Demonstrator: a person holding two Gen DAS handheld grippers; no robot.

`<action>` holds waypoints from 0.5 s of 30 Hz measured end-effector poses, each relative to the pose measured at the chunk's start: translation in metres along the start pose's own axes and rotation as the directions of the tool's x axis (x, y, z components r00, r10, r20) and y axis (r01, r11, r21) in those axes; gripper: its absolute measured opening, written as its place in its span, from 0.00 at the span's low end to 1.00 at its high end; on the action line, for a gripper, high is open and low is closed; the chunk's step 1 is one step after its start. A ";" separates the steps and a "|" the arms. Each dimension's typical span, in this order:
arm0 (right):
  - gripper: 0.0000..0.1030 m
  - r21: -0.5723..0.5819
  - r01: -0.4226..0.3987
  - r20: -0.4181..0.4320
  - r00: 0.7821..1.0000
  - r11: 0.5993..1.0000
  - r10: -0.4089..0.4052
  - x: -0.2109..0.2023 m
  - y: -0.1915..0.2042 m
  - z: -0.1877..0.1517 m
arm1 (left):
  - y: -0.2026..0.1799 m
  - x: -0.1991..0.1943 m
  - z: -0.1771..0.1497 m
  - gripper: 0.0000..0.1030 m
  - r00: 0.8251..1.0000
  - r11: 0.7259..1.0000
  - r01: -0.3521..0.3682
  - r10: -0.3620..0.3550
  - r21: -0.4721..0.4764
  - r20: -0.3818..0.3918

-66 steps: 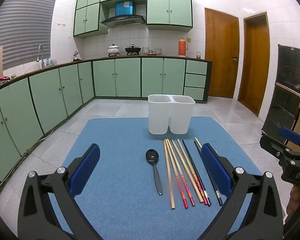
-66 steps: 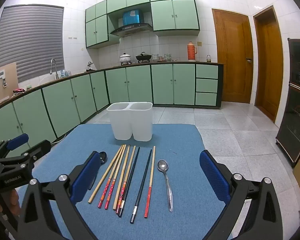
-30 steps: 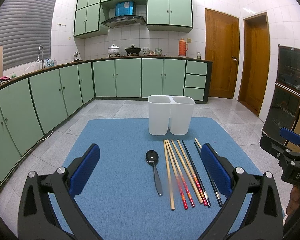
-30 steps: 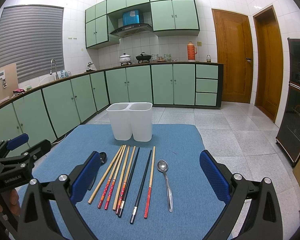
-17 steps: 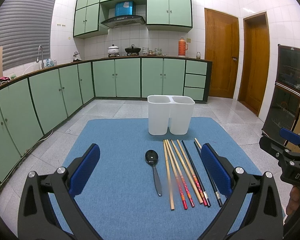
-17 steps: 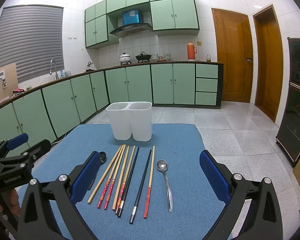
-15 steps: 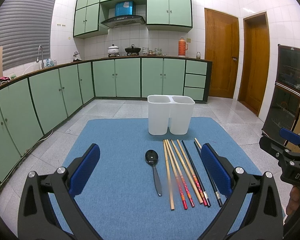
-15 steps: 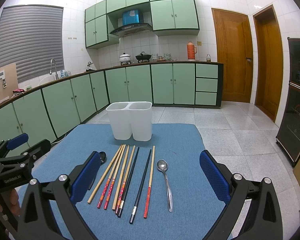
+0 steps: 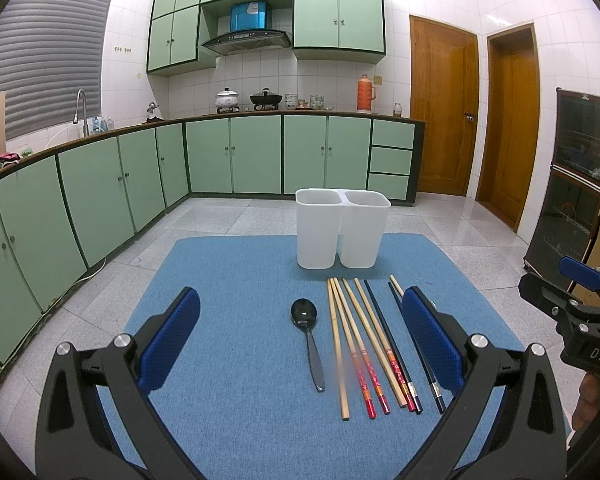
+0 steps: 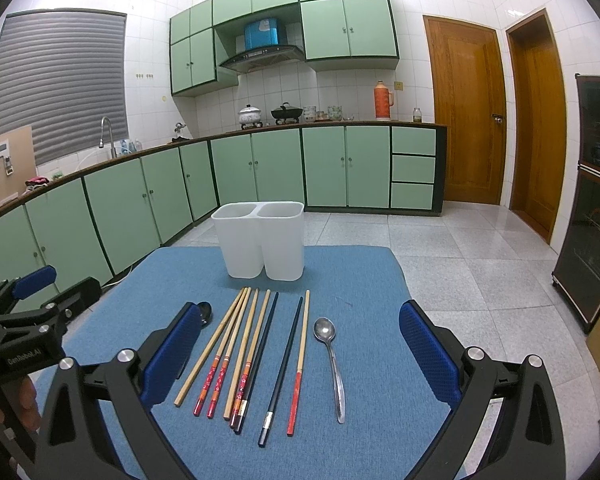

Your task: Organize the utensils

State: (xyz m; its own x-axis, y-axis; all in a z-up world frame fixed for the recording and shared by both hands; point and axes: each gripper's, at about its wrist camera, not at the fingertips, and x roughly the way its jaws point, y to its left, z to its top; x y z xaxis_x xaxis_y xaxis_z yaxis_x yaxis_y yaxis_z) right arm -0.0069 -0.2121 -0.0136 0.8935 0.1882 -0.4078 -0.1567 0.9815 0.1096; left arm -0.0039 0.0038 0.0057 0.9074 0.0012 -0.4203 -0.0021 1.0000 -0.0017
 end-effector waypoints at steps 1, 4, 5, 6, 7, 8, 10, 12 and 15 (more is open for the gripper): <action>0.94 -0.001 0.001 0.000 1.000 1.000 -0.001 0.000 0.000 0.000 | 0.000 0.000 0.000 0.95 1.000 1.000 0.000 0.000 -0.001 0.000; 0.94 -0.001 0.001 -0.001 1.000 1.000 -0.001 0.000 0.000 0.000 | 0.000 0.000 0.000 0.95 1.000 1.000 0.000 0.000 0.000 -0.001; 0.94 -0.001 0.000 -0.001 1.000 1.000 0.000 0.000 0.000 0.000 | 0.000 0.001 0.000 0.95 1.000 1.000 0.000 0.000 0.000 -0.001; 0.94 -0.001 0.000 0.000 1.000 1.000 0.000 0.000 0.000 0.000 | 0.000 0.000 0.000 0.95 1.000 1.000 0.000 0.000 0.000 -0.001; 0.94 -0.001 0.000 0.000 1.000 1.000 0.000 0.000 0.000 0.000 | 0.000 0.000 0.000 0.95 1.000 1.000 0.000 0.000 0.000 0.000; 0.94 0.000 0.000 -0.001 1.000 1.000 0.000 0.000 0.000 0.000 | 0.000 0.000 0.000 0.95 1.000 1.000 -0.001 0.001 0.000 0.000; 0.94 -0.001 0.000 -0.001 1.000 1.000 0.000 0.000 0.000 0.000 | 0.000 0.000 0.000 0.95 1.000 1.000 0.000 0.000 -0.001 -0.001; 0.94 0.000 0.000 -0.002 1.000 1.000 0.000 0.000 0.000 0.000 | 0.000 0.001 0.000 0.95 1.000 1.000 0.000 0.000 0.000 -0.001; 0.94 0.000 0.001 -0.002 1.000 1.000 -0.001 0.001 0.001 0.000 | 0.001 -0.001 0.001 0.95 1.000 1.000 0.000 0.000 0.001 -0.003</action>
State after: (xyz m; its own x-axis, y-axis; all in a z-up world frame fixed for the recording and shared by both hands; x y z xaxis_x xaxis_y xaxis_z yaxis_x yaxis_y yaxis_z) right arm -0.0065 -0.2112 -0.0139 0.8928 0.1874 -0.4095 -0.1562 0.9817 0.1088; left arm -0.0044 0.0048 0.0064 0.9061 0.0011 -0.4231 -0.0015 1.0000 -0.0007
